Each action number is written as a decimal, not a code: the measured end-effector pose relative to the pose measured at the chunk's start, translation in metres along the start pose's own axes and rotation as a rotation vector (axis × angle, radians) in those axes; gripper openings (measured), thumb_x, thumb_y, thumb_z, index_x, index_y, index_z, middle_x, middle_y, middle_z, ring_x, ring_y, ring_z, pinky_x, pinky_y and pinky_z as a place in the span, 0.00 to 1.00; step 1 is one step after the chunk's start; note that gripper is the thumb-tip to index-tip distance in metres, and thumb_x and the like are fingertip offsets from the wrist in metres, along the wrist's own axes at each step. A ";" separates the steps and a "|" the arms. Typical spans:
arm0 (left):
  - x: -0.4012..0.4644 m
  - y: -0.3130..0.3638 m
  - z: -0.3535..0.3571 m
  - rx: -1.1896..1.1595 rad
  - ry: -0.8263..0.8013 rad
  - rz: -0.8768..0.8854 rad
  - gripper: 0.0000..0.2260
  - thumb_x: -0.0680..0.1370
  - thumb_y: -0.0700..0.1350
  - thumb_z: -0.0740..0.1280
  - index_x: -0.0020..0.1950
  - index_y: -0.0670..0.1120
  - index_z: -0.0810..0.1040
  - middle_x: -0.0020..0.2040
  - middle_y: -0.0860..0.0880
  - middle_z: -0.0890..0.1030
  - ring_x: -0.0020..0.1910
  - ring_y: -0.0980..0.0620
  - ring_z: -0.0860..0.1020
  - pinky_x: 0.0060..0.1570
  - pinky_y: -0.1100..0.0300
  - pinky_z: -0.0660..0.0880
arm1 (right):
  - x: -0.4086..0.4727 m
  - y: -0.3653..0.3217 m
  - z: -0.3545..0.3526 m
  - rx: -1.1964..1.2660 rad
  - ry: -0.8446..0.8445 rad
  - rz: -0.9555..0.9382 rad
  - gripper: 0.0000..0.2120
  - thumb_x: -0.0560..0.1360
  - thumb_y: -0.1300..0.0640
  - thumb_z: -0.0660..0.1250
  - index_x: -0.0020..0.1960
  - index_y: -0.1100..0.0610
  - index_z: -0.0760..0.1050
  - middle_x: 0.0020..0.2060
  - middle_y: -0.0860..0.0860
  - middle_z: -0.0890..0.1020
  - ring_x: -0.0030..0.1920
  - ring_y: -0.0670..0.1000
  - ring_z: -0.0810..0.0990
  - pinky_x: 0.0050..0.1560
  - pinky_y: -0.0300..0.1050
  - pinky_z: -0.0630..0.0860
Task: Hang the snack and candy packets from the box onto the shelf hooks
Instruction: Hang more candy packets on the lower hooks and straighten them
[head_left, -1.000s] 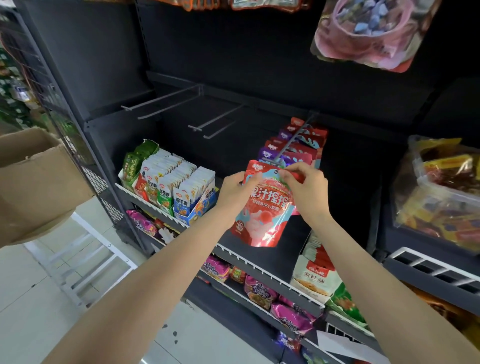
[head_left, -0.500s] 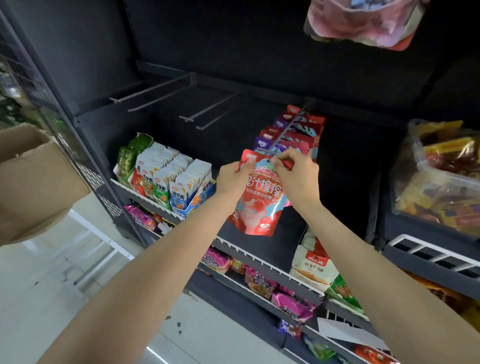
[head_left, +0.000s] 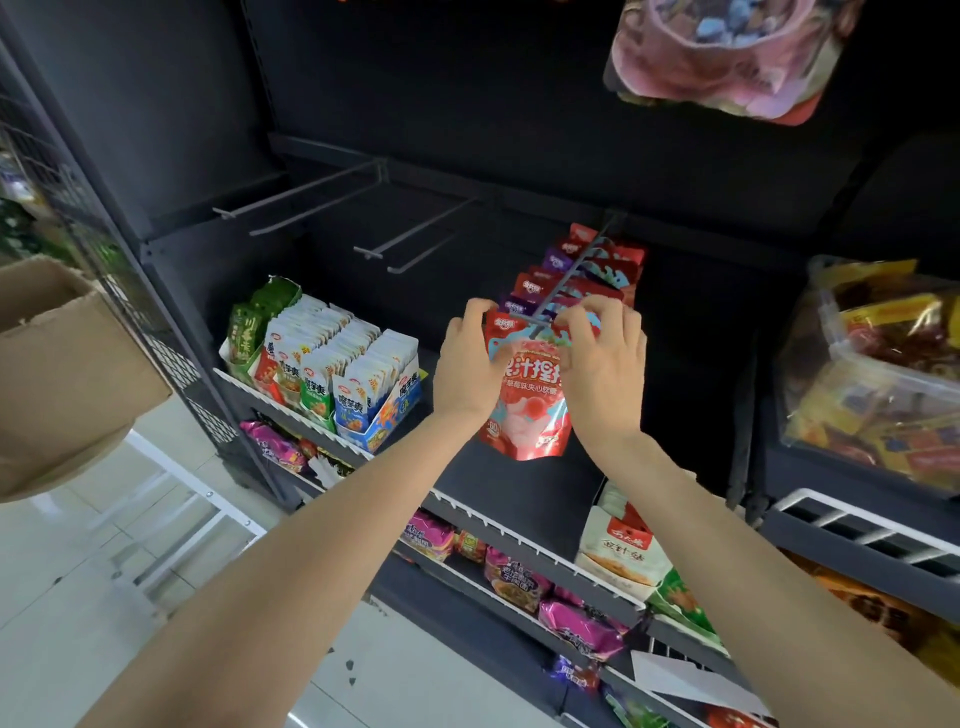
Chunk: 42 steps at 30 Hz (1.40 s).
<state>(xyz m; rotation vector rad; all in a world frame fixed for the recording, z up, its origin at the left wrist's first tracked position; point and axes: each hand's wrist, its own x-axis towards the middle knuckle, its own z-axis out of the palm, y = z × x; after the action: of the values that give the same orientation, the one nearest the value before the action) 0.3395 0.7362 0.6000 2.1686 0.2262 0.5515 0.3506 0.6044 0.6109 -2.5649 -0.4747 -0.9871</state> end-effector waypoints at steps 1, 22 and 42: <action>-0.001 0.000 -0.001 0.026 0.007 0.036 0.19 0.76 0.48 0.68 0.64 0.48 0.68 0.55 0.47 0.75 0.49 0.54 0.75 0.47 0.61 0.74 | -0.002 0.001 -0.001 -0.064 -0.018 -0.026 0.20 0.61 0.67 0.78 0.51 0.61 0.77 0.51 0.60 0.78 0.51 0.60 0.78 0.48 0.52 0.78; 0.014 -0.117 -0.180 0.735 0.020 0.168 0.13 0.80 0.47 0.60 0.63 0.47 0.72 0.53 0.46 0.79 0.53 0.45 0.77 0.44 0.53 0.71 | 0.006 -0.198 0.080 0.498 -0.586 -0.001 0.16 0.77 0.63 0.60 0.65 0.58 0.70 0.59 0.56 0.71 0.60 0.57 0.72 0.55 0.49 0.70; 0.088 -0.469 -0.592 0.501 0.308 -0.682 0.10 0.77 0.44 0.62 0.57 0.47 0.77 0.54 0.45 0.80 0.55 0.45 0.77 0.53 0.51 0.75 | 0.086 -0.695 0.324 0.650 -0.949 -0.492 0.12 0.76 0.60 0.60 0.58 0.57 0.76 0.54 0.55 0.75 0.56 0.55 0.75 0.56 0.52 0.73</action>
<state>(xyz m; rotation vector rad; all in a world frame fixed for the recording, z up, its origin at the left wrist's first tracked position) 0.1593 1.4738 0.5695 2.2604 1.3331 0.4509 0.3003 1.3741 0.5842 -2.1554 -1.4284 0.3519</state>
